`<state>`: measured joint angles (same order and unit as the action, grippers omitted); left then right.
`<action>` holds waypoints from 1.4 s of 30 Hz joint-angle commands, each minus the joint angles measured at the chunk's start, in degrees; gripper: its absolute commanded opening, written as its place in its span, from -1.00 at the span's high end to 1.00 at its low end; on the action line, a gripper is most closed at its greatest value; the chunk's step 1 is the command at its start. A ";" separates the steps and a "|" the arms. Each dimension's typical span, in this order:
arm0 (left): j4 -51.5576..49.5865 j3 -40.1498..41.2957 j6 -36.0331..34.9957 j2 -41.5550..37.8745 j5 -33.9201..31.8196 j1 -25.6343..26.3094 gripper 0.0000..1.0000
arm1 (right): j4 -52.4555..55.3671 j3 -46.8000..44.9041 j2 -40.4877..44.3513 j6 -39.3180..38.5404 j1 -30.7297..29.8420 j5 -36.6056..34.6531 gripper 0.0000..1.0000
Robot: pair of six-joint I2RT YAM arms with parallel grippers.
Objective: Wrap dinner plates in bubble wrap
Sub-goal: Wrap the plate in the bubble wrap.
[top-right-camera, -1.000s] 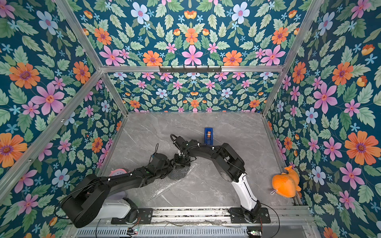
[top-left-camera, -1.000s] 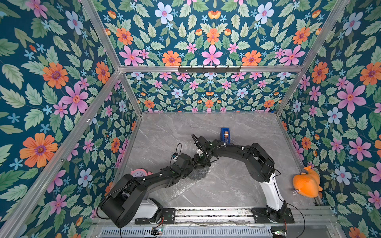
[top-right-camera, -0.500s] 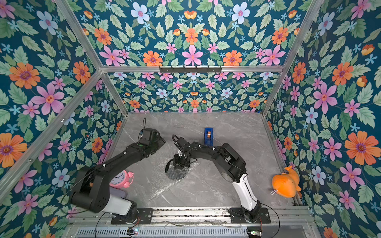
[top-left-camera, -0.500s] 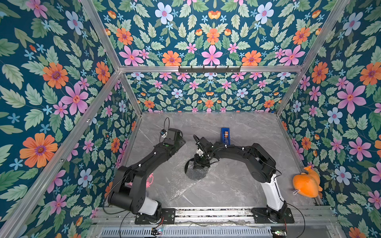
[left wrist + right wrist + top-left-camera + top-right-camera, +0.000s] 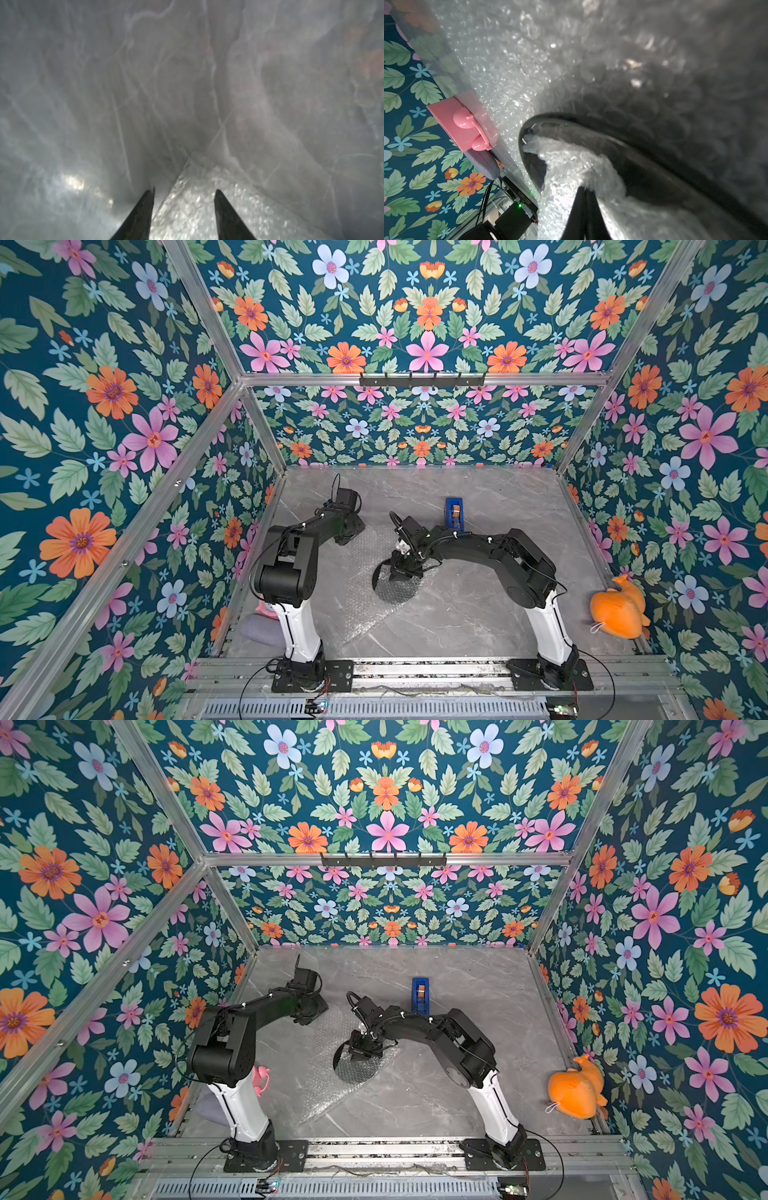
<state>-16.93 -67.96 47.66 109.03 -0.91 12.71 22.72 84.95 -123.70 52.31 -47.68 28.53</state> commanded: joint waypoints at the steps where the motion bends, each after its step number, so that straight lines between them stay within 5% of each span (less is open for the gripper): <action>1: -3.09 -0.51 -0.99 1.80 0.81 -0.07 0.02 | 4.84 -1.07 -1.41 1.11 -0.04 -7.39 1.00; 8: -7.15 -3.21 -2.31 6.27 0.82 0.50 0.33 | 4.00 -1.88 -1.20 1.65 0.18 -7.43 1.00; 19: -10.11 -0.70 -2.70 3.08 -0.14 2.41 0.15 | 3.56 -2.48 -1.45 2.00 0.40 -7.19 1.00; 26: -10.58 0.43 -3.10 1.48 -0.50 2.47 0.27 | 3.27 -2.73 -1.41 2.35 0.59 -7.23 1.00; 30: -8.80 0.95 -3.27 1.70 0.45 2.50 0.53 | 3.21 -2.63 -1.56 2.46 0.58 -7.19 1.00; 34: -7.43 1.32 -2.98 2.05 0.66 2.45 1.00 | 2.64 -2.97 -1.35 2.70 0.57 -7.05 1.00; 42: -0.21 6.62 -0.44 -9.34 4.06 2.57 1.00 | 1.02 -3.91 -0.98 2.88 0.57 -7.20 1.00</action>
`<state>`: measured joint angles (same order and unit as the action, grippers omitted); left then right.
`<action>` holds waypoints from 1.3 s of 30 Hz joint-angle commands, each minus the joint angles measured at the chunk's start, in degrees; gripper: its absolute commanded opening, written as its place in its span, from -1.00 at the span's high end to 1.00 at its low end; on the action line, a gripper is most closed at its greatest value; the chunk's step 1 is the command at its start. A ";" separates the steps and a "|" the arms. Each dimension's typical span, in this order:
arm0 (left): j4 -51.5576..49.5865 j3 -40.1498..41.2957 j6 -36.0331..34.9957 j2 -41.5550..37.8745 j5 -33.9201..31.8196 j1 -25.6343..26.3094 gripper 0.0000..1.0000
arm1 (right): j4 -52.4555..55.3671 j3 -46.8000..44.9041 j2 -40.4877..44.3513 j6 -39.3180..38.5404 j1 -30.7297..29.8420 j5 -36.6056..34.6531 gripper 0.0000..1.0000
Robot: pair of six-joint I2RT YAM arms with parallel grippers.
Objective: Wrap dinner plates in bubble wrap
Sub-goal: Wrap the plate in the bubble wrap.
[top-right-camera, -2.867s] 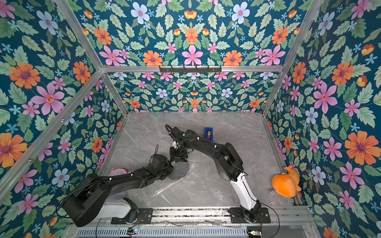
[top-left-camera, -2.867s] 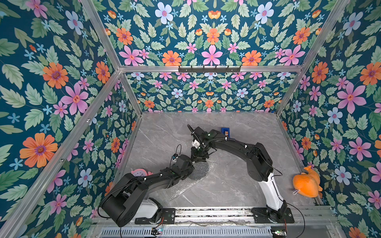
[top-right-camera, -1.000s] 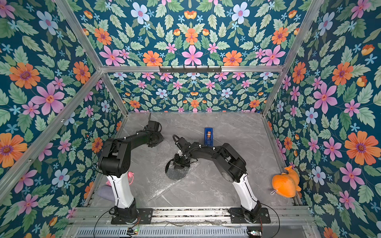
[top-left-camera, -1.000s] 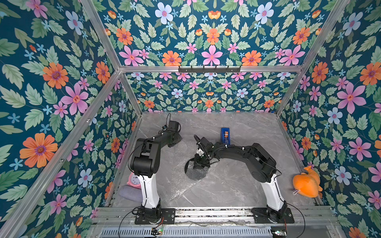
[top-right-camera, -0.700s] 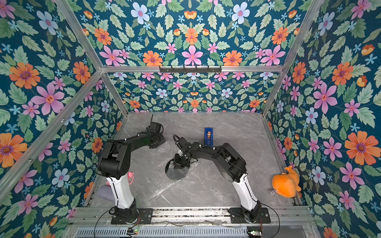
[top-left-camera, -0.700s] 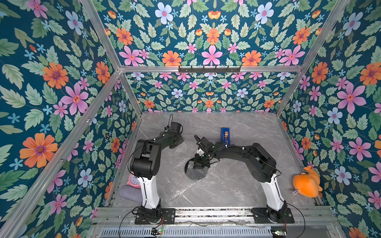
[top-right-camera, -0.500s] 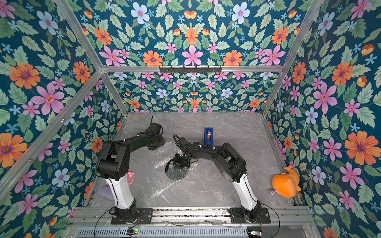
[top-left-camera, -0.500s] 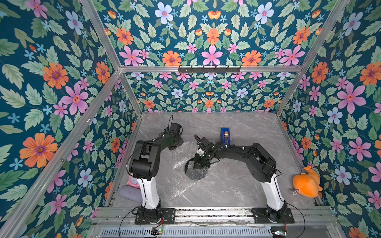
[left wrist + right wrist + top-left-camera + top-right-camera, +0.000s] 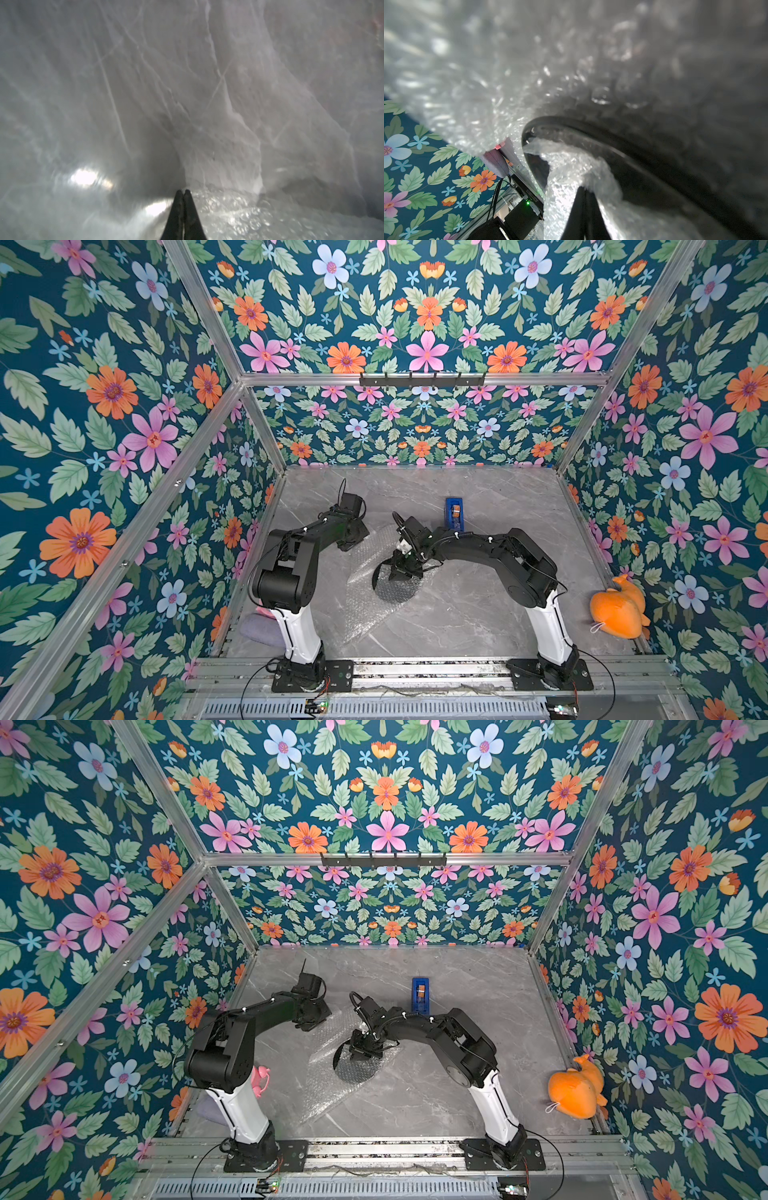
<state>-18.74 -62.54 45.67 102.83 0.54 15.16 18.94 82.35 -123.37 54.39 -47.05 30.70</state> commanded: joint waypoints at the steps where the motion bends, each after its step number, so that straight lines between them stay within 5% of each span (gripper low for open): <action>1: 3.13 2.51 2.36 -5.01 3.98 0.12 1.00 | 4.00 -1.67 -1.19 0.96 -0.06 -9.24 1.00; 8: 14.70 15.25 10.63 -18.10 12.18 1.14 1.00 | -0.42 -3.90 -0.05 1.50 -0.06 -8.78 1.00; 19: 39.63 33.59 32.23 -22.93 18.31 10.79 1.00 | -5.92 -5.97 -0.47 2.83 -0.05 -7.93 1.00; 30: 27.59 23.35 27.13 -31.54 12.95 10.51 1.00 | -7.75 -8.25 0.45 3.92 -0.04 -8.59 1.00; 39: 36.85 37.11 33.20 -28.91 15.87 12.29 1.00 | -9.82 -8.79 0.68 4.67 -0.06 -8.46 1.00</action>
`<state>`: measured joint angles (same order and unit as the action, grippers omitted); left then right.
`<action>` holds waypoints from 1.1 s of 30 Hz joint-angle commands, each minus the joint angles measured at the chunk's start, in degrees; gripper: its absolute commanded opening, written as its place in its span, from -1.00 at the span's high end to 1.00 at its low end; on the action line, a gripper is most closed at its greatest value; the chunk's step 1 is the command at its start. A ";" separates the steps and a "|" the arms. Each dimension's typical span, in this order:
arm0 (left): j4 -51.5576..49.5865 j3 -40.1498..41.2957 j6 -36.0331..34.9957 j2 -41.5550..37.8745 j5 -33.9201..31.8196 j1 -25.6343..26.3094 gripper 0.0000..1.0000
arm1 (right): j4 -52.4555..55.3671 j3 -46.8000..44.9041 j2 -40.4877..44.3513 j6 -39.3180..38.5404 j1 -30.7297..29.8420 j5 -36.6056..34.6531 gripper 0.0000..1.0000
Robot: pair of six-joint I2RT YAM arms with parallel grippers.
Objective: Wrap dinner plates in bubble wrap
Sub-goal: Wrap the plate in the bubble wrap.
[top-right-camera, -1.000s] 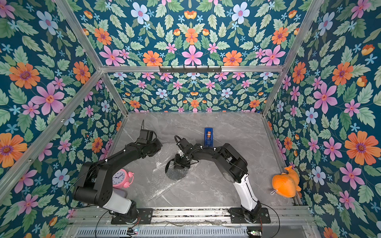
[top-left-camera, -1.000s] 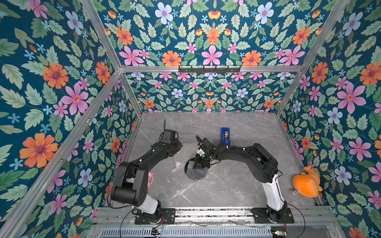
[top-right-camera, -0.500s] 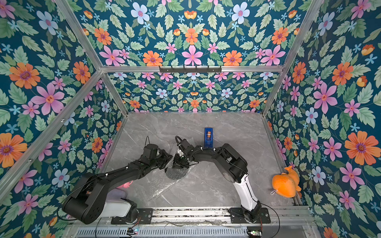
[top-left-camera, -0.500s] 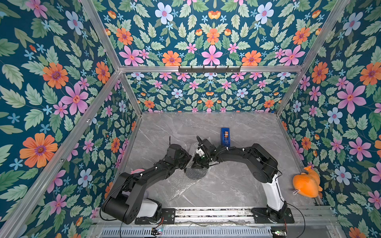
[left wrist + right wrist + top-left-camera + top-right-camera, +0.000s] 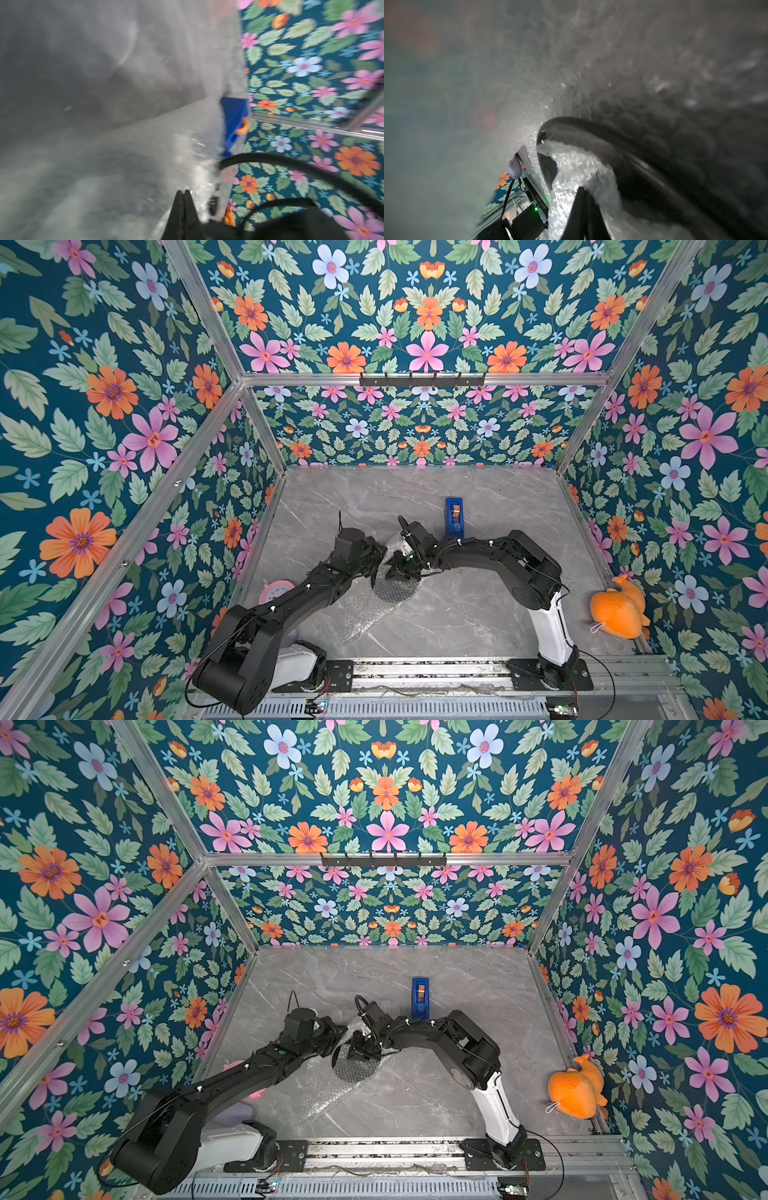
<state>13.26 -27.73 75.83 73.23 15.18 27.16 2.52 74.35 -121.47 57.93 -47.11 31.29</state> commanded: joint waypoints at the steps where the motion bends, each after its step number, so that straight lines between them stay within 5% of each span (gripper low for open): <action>1: 6.42 3.20 3.63 1.22 1.43 0.71 1.00 | 6.32 -0.78 -1.05 1.11 0.00 -9.02 1.00; 8: 0.20 2.81 1.52 2.55 -3.04 1.93 1.00 | 7.07 -1.12 4.30 0.85 0.01 -10.09 0.97; 16: 4.17 5.97 1.94 7.90 -3.05 1.95 1.00 | 10.97 -4.20 13.31 -0.10 0.01 -10.33 0.60; 27: -0.99 2.53 0.19 2.85 -3.92 2.17 1.00 | 9.86 -8.44 10.72 0.76 -0.43 -9.75 0.89; 33: -3.70 -1.64 0.41 0.42 -3.93 6.35 1.00 | 7.85 -7.33 7.96 1.91 -0.43 -9.40 0.96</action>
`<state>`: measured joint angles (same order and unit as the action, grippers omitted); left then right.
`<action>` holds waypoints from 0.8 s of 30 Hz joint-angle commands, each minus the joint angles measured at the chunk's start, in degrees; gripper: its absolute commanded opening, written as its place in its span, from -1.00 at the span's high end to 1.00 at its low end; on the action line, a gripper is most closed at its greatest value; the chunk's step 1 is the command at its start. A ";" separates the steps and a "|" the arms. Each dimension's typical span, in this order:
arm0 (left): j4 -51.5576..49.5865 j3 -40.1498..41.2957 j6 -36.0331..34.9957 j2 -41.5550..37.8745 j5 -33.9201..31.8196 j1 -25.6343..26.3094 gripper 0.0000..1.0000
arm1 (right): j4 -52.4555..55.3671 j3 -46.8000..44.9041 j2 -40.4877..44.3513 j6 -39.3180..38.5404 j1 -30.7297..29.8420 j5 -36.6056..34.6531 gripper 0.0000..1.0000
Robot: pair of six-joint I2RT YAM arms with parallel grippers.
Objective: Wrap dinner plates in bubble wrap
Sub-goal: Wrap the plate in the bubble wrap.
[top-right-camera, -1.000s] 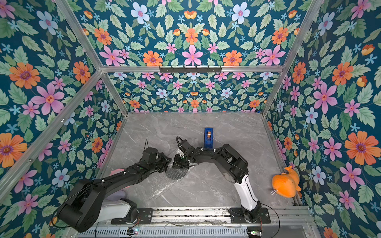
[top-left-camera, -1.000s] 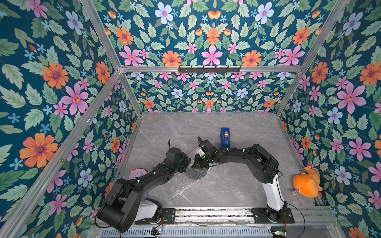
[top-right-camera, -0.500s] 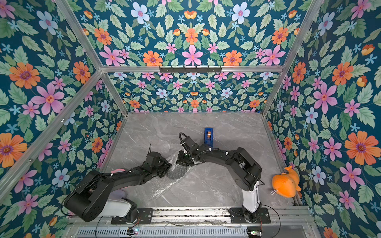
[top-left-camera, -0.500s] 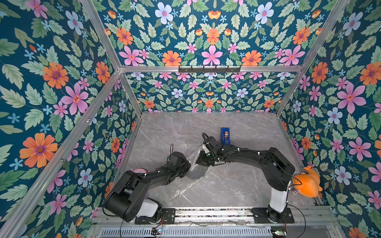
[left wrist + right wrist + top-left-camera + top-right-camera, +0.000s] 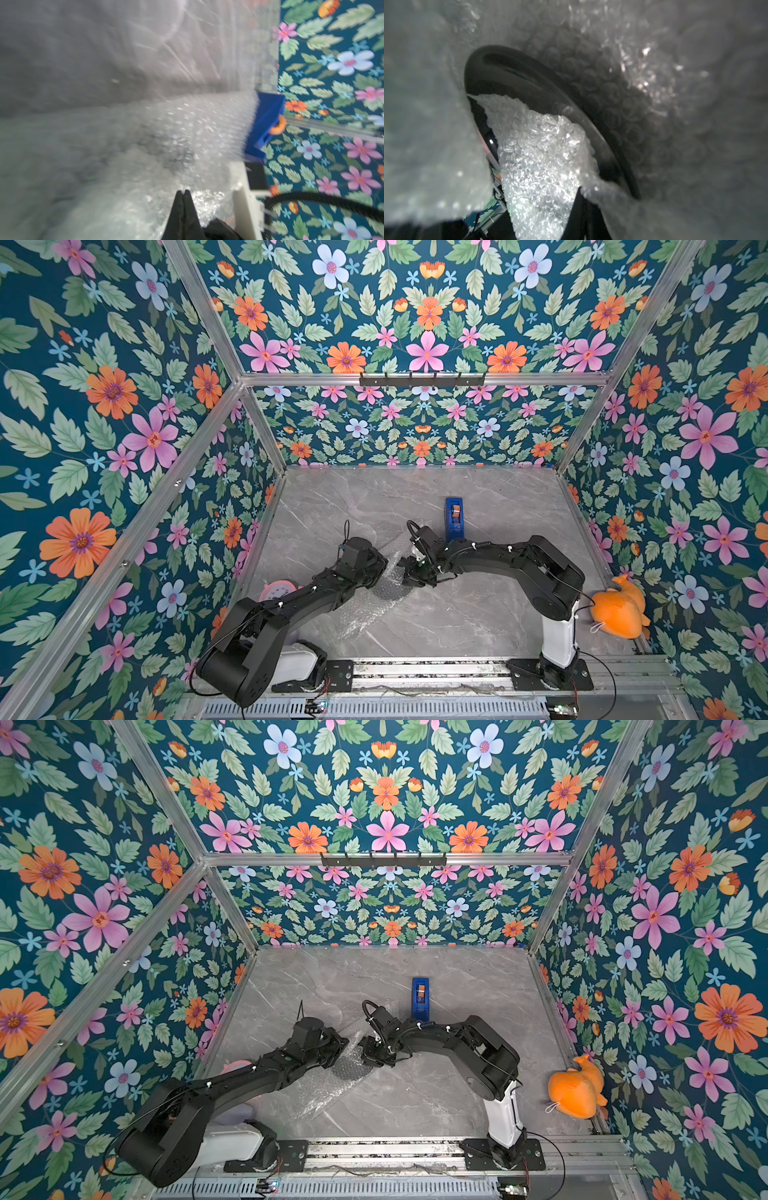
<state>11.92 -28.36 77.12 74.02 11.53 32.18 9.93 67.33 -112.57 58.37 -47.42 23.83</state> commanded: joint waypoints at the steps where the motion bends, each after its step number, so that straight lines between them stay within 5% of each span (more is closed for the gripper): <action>1: -2.51 -1.17 -0.63 -0.14 -0.24 2.30 1.00 | -0.26 -0.55 -0.89 1.89 -0.13 -1.86 0.97; 14: 0.87 3.48 2.75 7.28 1.92 4.99 1.00 | -5.49 -3.65 -0.67 4.78 -0.03 -2.00 0.99; 24: -2.59 4.05 1.37 7.05 0.25 5.02 1.00 | 3.63 -1.11 6.82 0.67 0.10 -6.76 0.89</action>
<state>13.52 -24.67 79.35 80.79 12.93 37.12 8.47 65.47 -108.07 60.99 -47.22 20.45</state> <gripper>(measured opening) 0.050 0.055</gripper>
